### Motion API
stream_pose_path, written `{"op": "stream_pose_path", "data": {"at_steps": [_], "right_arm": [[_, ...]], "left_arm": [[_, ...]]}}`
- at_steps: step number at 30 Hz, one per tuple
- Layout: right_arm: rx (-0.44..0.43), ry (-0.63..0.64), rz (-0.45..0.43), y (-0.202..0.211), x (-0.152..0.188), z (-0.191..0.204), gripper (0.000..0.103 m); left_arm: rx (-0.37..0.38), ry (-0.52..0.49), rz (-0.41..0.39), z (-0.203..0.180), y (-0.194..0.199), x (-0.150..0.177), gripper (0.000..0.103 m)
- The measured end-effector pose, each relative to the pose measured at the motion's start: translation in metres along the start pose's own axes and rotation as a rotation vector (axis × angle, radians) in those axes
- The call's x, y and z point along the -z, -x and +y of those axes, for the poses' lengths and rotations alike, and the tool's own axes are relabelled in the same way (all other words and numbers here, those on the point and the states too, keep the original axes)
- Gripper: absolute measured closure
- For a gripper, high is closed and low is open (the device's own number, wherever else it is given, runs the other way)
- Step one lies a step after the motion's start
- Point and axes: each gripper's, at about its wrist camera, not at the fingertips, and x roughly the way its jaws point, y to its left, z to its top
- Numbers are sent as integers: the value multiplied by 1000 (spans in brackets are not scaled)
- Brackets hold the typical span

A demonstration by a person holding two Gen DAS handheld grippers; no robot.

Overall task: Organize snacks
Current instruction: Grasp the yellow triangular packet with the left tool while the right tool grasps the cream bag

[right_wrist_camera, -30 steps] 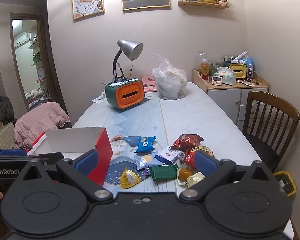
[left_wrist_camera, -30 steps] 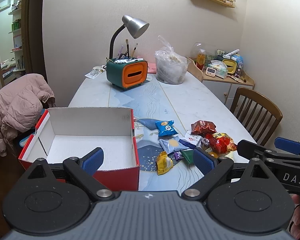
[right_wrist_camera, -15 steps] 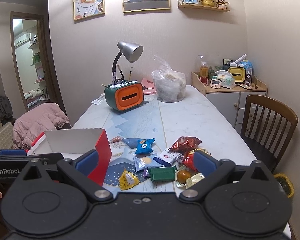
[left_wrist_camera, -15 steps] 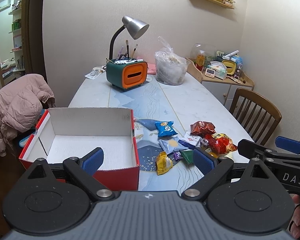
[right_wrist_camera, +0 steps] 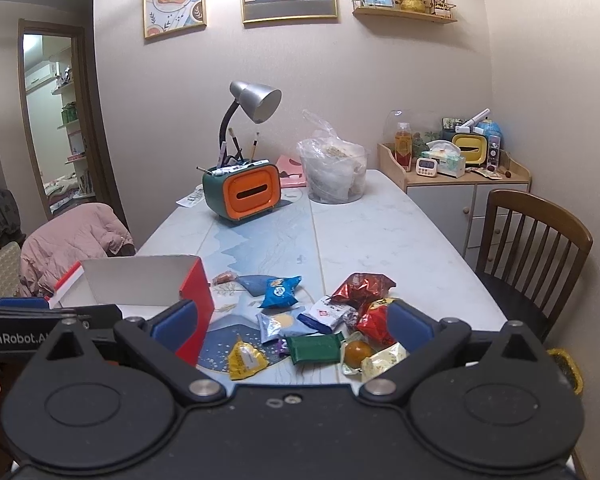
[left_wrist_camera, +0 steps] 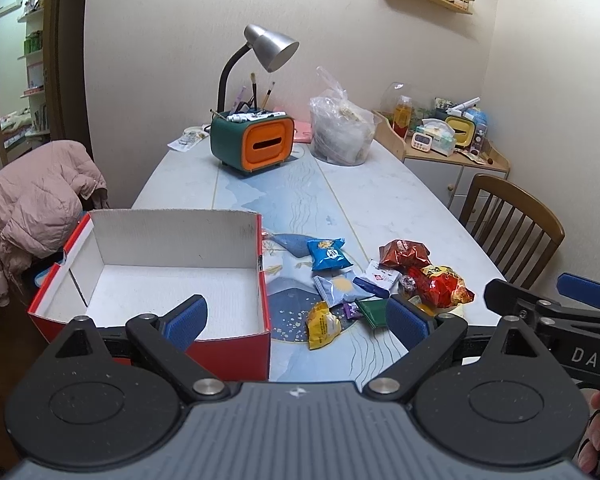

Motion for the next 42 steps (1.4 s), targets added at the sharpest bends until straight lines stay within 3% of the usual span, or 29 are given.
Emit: {"op": "stream_pose_path", "data": {"at_steps": [11,26,30,42], "right_arm": [[10,7,91,-32,3,-38,2],[-54,53,245,-94,23,-99,13],[-74,74,298,-116,34,-111,18],[-145,159,394,-172,55,-124,17]], "left_arm": [[-16,0,91,-30,-43,-3,6],[-25,-18,221,-64,-120,1,7],[-54,-39,248,-70,-142,9,7],[-145,-57,285,-69,-201,23,7]]}}
